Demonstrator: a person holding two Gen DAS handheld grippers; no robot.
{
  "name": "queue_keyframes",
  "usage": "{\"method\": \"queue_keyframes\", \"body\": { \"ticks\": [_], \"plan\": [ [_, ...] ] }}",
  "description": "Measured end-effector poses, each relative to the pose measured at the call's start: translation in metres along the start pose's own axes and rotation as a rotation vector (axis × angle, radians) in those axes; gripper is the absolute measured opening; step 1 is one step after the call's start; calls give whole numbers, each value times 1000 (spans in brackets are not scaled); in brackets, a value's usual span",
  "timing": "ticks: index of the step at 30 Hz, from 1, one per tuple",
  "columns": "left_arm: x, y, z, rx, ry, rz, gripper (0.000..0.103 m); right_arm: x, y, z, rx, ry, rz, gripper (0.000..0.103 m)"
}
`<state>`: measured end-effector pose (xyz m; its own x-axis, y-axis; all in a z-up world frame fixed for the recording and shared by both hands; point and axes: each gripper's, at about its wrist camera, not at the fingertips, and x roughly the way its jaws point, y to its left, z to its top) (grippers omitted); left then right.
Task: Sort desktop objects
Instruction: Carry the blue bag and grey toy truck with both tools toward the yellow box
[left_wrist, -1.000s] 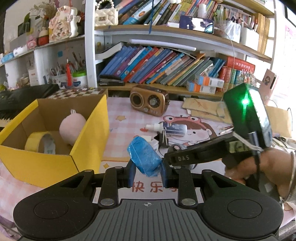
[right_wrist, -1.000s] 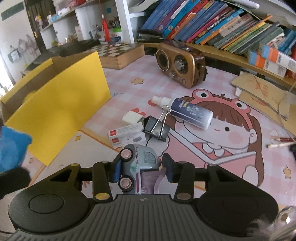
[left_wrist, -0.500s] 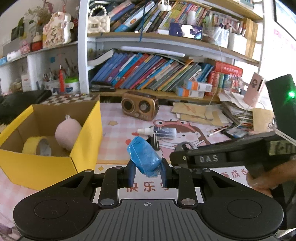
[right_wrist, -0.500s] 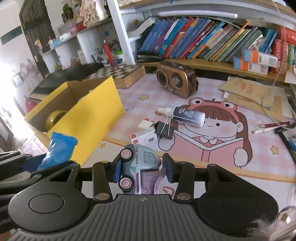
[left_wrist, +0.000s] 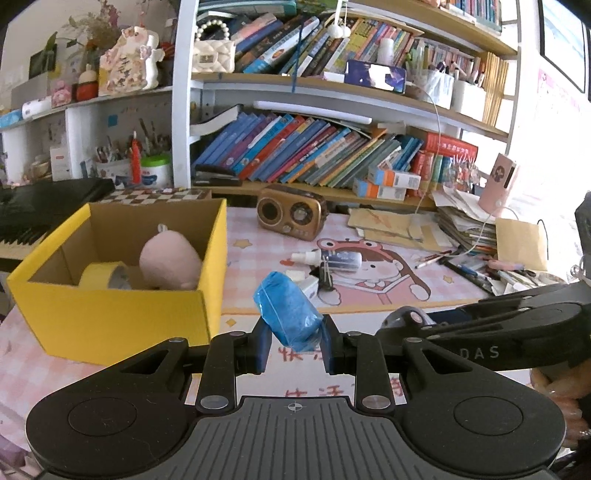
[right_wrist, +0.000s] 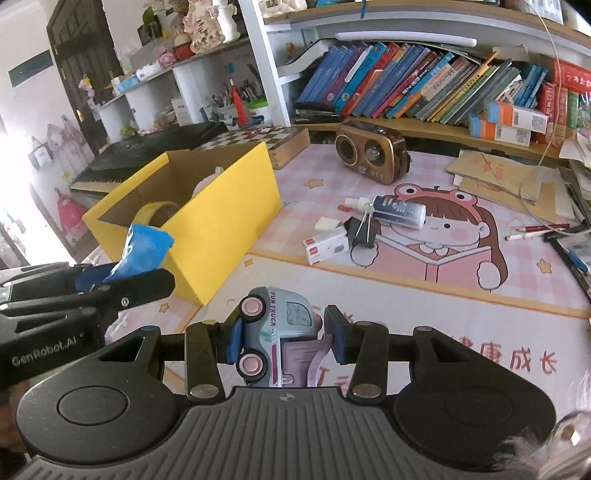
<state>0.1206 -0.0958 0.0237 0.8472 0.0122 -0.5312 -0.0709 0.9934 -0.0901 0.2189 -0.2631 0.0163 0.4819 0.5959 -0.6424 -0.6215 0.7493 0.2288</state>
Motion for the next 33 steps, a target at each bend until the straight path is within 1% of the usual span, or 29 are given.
{"method": "queue_keyframes", "body": {
  "ticks": [12,24,33],
  "plan": [
    [-33,37,-22,-7,1,-36,27,-4,54,-19,7,21,-43,42],
    [-68,72,-42,-20,2,-46,27,-4,105,-39,21,50,-50,42],
    [-91,94,-56,-27,1,-49,27,-6,147,-54,-7,51,-39,42]
  ]
}}
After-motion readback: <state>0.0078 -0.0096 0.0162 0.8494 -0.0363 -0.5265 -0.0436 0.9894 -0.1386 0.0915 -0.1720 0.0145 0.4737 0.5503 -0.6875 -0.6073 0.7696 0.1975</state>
